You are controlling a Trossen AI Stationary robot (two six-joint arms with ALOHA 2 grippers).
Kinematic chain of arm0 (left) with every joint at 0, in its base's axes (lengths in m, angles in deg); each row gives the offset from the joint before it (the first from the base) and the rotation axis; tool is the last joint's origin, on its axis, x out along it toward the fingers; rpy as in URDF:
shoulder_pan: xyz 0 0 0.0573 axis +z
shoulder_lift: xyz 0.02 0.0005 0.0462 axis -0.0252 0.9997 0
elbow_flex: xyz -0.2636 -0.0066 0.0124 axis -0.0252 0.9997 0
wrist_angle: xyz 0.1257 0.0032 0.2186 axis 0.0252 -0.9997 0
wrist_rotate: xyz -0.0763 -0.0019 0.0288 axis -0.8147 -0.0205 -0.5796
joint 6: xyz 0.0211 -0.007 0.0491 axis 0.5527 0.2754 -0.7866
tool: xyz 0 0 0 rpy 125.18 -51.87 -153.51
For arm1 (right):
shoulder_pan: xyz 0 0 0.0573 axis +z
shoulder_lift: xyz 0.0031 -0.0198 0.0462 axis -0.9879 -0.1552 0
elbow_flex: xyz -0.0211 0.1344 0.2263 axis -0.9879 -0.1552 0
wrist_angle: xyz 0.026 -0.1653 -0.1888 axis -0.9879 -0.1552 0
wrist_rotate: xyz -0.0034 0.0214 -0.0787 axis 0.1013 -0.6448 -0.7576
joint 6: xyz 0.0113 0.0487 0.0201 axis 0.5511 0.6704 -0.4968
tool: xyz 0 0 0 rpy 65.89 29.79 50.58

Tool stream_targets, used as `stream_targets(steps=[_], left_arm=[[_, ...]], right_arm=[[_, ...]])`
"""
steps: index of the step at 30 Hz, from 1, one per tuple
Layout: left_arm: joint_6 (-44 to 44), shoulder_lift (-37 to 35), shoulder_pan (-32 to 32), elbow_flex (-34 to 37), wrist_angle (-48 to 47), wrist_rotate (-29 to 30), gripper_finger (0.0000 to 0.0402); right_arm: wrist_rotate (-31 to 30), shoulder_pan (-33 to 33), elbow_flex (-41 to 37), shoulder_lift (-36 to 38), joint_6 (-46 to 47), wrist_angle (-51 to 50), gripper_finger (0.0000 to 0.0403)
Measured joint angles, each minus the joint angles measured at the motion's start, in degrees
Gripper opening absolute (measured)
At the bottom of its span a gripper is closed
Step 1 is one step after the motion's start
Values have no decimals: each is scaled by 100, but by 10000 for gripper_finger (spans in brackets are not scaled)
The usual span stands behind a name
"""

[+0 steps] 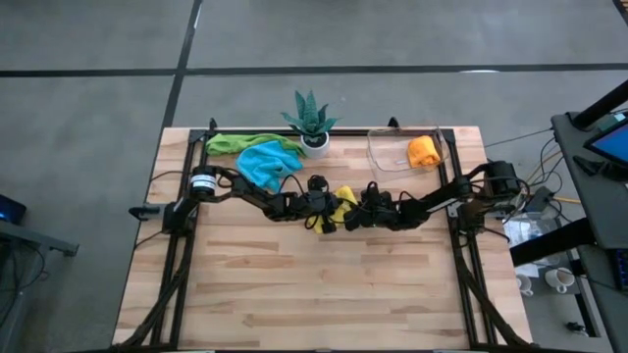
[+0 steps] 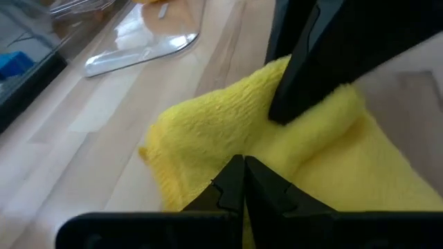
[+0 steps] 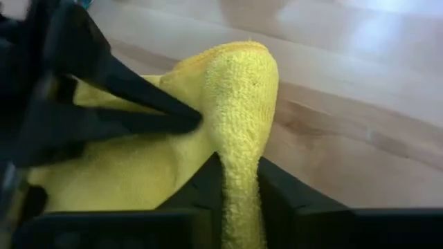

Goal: Roll microfiber towels into tight, uniform cylinder then place into a basket
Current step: Roll the yellow microfiber cloth

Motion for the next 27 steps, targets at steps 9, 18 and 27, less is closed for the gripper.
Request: stream_targets(steps=[9, 18, 27], left_arm=[[-265, -1254, -115, 506, -385, 514, 0], [141, -1768, -109, 1173, -390, 334, 0], [345, -1078, -110, 956, -136, -325, 0]], right_arm=[[-25, 3, 134, 221, -720, -975, 17], [-487, 77, 877, 722, -798, -3713, 14], [-817, 144, 1311, 489, -819, -4333, 14]])
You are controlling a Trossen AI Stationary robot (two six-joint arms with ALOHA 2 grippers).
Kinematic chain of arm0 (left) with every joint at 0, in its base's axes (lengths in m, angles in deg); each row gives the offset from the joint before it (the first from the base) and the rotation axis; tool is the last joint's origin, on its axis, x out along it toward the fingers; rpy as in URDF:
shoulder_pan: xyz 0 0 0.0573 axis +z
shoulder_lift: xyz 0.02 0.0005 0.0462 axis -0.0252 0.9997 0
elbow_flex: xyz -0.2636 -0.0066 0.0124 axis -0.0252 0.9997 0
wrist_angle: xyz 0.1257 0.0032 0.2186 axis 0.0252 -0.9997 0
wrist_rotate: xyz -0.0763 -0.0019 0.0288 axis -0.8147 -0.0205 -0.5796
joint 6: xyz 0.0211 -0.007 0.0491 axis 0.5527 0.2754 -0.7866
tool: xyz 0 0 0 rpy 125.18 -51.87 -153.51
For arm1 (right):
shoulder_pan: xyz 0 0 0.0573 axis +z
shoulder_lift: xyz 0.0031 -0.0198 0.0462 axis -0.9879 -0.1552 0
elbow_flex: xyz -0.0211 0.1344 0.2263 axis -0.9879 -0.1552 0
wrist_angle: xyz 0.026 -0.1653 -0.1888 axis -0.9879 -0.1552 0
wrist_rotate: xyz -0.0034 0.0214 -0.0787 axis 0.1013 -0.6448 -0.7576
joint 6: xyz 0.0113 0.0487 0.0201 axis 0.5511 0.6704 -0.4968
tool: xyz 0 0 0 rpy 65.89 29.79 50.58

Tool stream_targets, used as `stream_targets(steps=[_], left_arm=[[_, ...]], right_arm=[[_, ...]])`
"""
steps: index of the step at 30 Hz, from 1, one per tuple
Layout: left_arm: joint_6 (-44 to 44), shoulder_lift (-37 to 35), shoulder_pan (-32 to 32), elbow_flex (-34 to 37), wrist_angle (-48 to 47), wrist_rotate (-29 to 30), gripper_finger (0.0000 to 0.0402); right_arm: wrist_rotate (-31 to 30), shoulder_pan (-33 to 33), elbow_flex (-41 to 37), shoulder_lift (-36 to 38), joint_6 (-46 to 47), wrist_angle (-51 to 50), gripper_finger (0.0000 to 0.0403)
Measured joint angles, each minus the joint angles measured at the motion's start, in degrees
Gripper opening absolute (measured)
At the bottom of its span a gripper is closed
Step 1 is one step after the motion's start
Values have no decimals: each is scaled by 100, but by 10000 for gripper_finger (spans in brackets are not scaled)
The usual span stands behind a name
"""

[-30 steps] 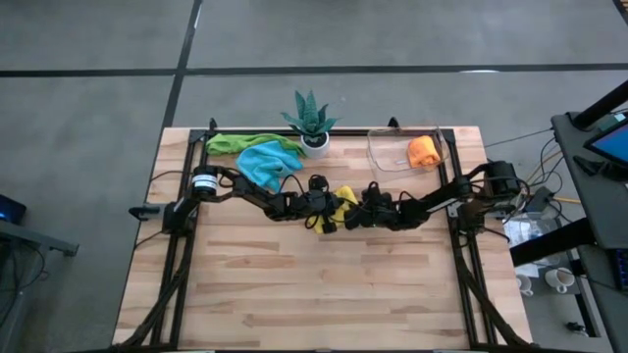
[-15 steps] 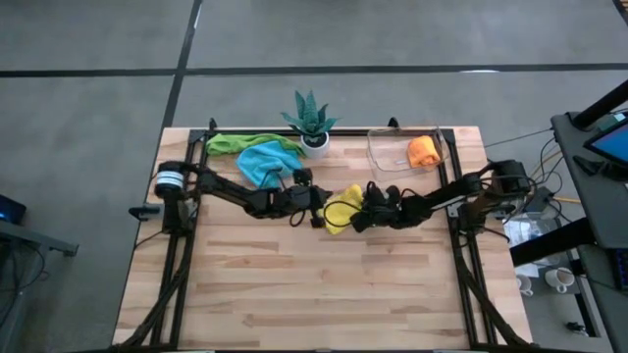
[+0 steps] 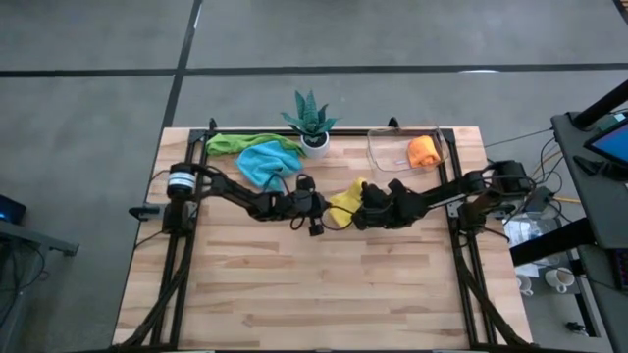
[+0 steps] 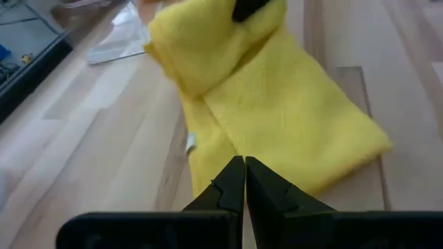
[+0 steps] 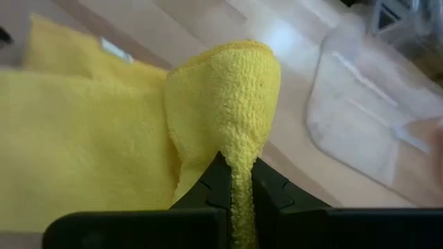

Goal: Roll microfiber towels into tight, uniform cylinder then place into a basket
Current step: Roll the yellow microfiber cloth

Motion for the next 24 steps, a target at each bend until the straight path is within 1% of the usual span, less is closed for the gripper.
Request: stream_targets(steps=[5, 9, 14, 19, 24], left_arm=[[2, 248, 18, -237, 4, 129, 0], [9, 262, 28, -328, -36, 133, 0], [134, 262, 28, -325, -61, 122, 0], [155, 262, 28, -325, -65, 118, 0], [160, 262, 28, -316, -75, 118, 0]], right_arm=[[-252, 179, 169, -435, 34, -393, 14], [-444, 405, 490, -746, 13, -634, 14], [-759, 622, 1128, -1339, 232, -1751, 14], [-1021, 883, 1786, -2000, 69, -2313, 14], [-1220, 1086, 2486, -2642, 47, -3090, 14]])
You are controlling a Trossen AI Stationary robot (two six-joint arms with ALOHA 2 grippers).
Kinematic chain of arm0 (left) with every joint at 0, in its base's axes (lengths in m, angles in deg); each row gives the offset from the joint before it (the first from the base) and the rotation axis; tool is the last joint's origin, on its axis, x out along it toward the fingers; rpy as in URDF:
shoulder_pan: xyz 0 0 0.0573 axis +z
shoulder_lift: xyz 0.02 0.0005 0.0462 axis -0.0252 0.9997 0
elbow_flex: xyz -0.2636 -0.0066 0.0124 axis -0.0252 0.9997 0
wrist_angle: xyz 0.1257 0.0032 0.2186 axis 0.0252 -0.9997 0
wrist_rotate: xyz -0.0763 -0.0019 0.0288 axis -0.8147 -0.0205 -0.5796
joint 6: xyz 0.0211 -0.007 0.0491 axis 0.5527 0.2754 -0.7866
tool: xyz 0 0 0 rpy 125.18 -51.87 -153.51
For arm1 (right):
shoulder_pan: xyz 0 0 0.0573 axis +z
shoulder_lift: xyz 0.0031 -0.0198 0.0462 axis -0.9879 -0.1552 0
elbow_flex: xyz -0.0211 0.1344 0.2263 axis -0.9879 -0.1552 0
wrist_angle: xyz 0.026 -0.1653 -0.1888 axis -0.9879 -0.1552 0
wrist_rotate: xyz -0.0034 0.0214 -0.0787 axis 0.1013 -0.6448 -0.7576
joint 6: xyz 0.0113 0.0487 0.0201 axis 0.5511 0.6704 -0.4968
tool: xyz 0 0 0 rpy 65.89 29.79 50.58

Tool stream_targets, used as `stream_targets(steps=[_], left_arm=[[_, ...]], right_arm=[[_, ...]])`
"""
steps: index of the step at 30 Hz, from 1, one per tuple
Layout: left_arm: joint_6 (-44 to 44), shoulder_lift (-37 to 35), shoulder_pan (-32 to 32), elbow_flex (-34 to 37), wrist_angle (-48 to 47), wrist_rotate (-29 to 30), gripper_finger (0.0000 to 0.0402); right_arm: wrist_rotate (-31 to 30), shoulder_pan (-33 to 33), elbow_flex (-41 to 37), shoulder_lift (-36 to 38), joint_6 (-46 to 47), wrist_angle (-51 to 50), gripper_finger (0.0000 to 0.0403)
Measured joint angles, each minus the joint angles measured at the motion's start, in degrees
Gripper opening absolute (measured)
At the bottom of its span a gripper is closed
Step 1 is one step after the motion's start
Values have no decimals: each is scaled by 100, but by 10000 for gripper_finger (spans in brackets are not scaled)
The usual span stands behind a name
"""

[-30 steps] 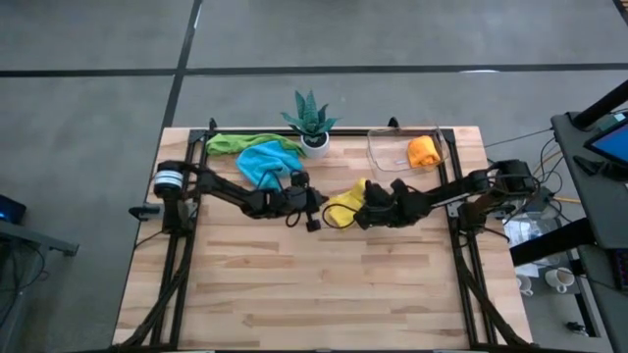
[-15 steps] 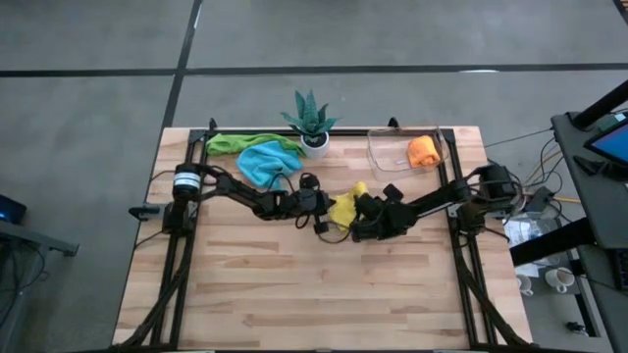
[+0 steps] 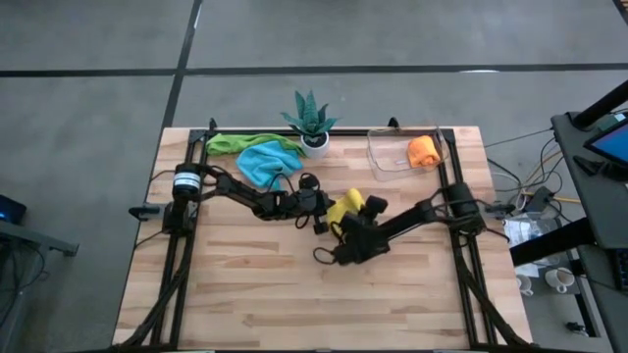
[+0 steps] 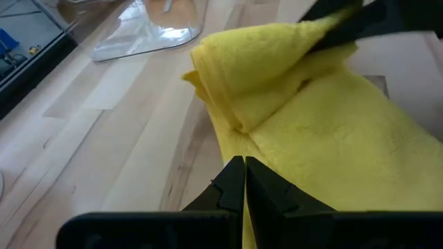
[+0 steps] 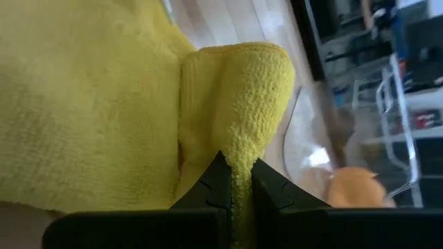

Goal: Roll microfiber towels into tight, uniform cylinder then place into a basket
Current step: Roll the yellow microfiber cloth

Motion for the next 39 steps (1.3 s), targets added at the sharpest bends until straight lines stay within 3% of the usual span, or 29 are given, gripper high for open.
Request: stream_targets(steps=[8, 14, 18, 23, 31, 37, 39], left_arm=[[142, -2, 9, 0, 13, 184, 0], [-89, -200, 10, 15, 24, 1594, 0], [-152, -275, -2, 24, 228, 1934, 0], [-83, -261, 2, -36, 417, 1056, 0], [-878, -238, 24, 1, 1179, 905, 0], [-1069, 8, 406, -13, 1050, -851, 0], [-1068, 222, 514, -36, 1274, -1171, 0]], right_arm=[[-196, 257, 771, -619, -324, -718, 14], [-171, 279, 813, -677, -434, -695, 14], [-64, 274, 797, -651, -989, -426, 14], [82, 268, 844, -637, -1542, -223, 14], [247, 261, 830, -638, -1596, -151, 14], [336, 263, 828, -638, -1732, -60, 14], [343, 263, 826, -638, -1733, -54, 14]])
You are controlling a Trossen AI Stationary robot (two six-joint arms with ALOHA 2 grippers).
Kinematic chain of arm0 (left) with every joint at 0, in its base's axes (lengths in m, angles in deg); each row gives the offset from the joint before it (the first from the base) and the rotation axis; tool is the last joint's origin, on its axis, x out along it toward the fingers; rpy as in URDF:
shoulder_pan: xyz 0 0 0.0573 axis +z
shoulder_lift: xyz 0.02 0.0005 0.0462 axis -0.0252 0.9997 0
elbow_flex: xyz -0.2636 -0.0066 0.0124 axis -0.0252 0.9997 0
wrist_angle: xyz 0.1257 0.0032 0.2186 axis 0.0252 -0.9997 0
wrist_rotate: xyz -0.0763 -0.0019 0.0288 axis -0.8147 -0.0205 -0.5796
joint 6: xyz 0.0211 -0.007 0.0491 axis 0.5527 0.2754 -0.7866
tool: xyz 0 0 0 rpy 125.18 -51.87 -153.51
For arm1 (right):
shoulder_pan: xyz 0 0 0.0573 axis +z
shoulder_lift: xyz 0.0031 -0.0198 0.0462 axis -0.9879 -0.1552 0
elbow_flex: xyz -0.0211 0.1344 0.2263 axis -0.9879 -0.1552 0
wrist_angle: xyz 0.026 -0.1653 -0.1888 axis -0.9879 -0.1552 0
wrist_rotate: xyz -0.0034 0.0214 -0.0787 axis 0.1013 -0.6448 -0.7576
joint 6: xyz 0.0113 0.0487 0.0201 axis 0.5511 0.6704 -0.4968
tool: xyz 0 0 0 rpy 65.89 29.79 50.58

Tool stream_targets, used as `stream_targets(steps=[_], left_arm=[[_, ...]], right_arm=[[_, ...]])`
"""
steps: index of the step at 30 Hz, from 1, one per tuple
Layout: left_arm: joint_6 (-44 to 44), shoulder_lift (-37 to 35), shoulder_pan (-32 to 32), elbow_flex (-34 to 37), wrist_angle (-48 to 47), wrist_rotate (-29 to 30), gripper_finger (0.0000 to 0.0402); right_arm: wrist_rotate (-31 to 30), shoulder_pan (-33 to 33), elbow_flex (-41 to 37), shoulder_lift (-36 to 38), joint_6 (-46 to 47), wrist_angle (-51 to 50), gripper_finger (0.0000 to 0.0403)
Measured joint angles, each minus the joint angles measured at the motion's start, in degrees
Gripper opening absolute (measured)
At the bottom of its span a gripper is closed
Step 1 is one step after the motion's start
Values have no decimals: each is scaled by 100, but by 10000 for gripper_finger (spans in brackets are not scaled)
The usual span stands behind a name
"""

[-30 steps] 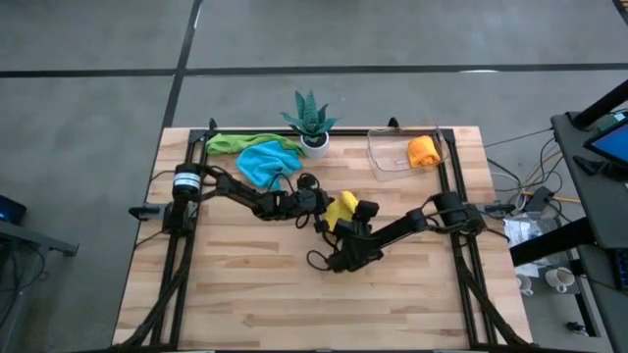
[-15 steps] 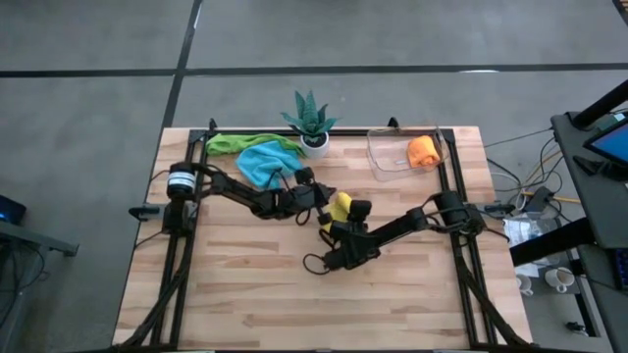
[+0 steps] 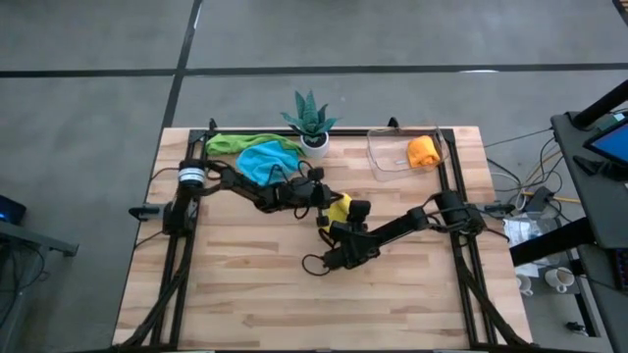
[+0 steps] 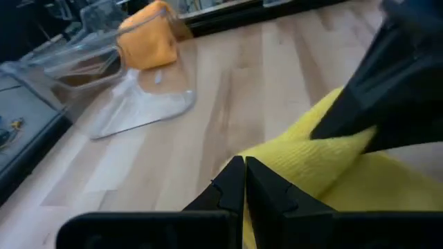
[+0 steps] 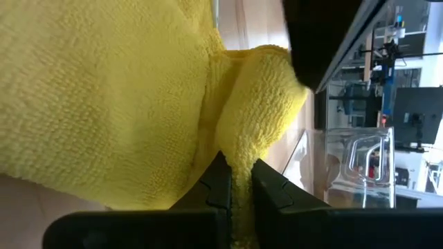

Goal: Roll microfiber towels into tight, uniform cylinder then place into a basket
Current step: Roll the yellow microfiber cloth

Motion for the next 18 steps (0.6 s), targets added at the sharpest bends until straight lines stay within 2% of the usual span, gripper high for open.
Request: stream_targets(steps=[9, 14, 16, 18], left_arm=[[-102, 614, 85, -219, 1157, -4, 0], [-556, 426, 85, -96, 1591, 552, 0], [-617, 355, 141, -172, 1394, 538, 0], [-577, 327, 270, -413, 478, 235, 0]], right_arm=[[25, 2, -5, 0, 4, 31, 14], [32, 4, -7, 0, 4, 49, 14], [36, 4, -7, 0, 3, 53, 14], [39, 7, -7, 0, 1, 55, 14]])
